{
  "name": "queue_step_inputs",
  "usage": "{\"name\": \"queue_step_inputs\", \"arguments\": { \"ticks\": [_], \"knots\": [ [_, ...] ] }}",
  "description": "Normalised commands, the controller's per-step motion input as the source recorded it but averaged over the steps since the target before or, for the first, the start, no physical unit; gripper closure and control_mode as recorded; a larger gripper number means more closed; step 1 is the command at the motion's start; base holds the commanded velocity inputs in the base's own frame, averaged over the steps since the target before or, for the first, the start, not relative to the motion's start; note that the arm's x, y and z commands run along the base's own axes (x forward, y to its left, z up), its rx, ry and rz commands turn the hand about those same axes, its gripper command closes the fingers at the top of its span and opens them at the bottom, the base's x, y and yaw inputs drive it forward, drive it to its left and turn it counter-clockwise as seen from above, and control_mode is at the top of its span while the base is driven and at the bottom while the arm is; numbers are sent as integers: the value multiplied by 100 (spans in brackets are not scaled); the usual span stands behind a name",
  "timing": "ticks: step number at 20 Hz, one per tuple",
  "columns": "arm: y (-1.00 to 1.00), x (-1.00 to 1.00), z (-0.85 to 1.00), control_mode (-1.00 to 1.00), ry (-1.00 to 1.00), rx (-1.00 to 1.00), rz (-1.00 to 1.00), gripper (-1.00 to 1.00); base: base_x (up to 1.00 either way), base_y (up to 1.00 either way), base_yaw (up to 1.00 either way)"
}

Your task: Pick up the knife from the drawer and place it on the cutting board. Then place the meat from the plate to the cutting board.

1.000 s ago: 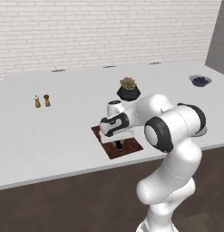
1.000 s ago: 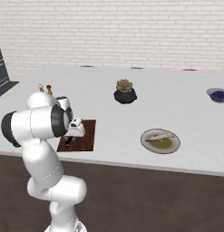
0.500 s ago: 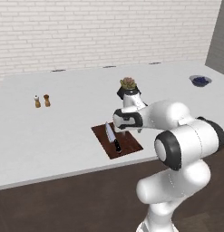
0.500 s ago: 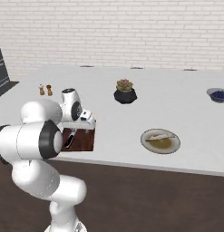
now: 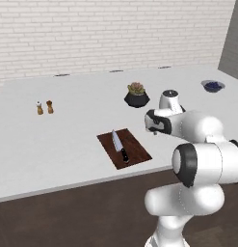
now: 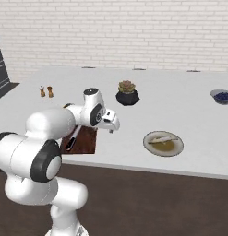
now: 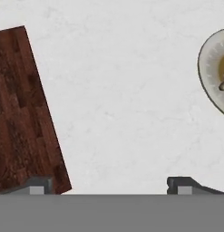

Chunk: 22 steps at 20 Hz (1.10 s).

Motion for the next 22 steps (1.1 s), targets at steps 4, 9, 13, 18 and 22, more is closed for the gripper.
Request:
{"name": "queue_step_inputs", "arguments": {
  "ticks": [4, 9, 13, 18, 22],
  "knots": [
    [-100, 0, 0, -100, -2, -1, -7, -100, 0, 0, 0],
    [-100, 0, 0, -100, 0, 0, -19, -100, 0, 0, 0],
    [-96, 7, 0, -100, 0, 0, -30, -100, 0, 0, 0],
    [-81, 20, -4, -100, 0, 0, -24, -100, 0, 0, 0],
    [-59, 30, -10, -100, 0, 0, -18, -100, 0, 0, 0]
  ]
}}
